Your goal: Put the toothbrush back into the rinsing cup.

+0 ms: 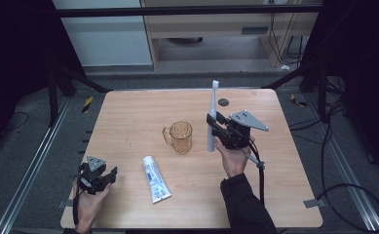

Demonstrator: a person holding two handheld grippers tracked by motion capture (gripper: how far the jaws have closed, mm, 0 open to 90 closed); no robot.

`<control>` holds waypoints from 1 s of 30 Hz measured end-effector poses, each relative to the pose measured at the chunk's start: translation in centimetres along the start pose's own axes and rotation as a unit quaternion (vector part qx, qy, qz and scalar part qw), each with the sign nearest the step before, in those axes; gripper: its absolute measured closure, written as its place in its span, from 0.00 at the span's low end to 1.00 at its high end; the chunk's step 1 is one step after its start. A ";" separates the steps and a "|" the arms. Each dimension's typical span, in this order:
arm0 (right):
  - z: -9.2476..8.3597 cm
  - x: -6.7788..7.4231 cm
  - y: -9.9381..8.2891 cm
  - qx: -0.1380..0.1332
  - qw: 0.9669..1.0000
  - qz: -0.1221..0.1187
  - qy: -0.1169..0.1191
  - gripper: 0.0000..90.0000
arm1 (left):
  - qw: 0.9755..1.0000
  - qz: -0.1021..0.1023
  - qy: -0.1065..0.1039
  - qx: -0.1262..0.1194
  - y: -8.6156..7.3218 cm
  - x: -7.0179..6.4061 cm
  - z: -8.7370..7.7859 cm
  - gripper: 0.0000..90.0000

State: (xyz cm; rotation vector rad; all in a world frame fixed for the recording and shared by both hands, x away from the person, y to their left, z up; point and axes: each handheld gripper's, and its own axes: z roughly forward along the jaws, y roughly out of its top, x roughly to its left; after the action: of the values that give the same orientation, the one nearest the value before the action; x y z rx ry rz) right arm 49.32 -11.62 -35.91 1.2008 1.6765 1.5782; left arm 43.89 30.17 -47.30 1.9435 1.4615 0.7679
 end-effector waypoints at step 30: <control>4.4 1.1 1.2 -0.070 0.997 0.022 -0.013 0.75 | 1.000 -0.004 0.007 -0.011 0.0 0.2 -0.2 0.57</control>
State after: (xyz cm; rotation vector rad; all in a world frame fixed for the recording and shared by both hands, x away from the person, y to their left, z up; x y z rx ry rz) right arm 52.87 -8.60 -35.26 1.1885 1.5057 1.6694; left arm 43.81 30.35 -47.20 1.9184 1.4639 0.7924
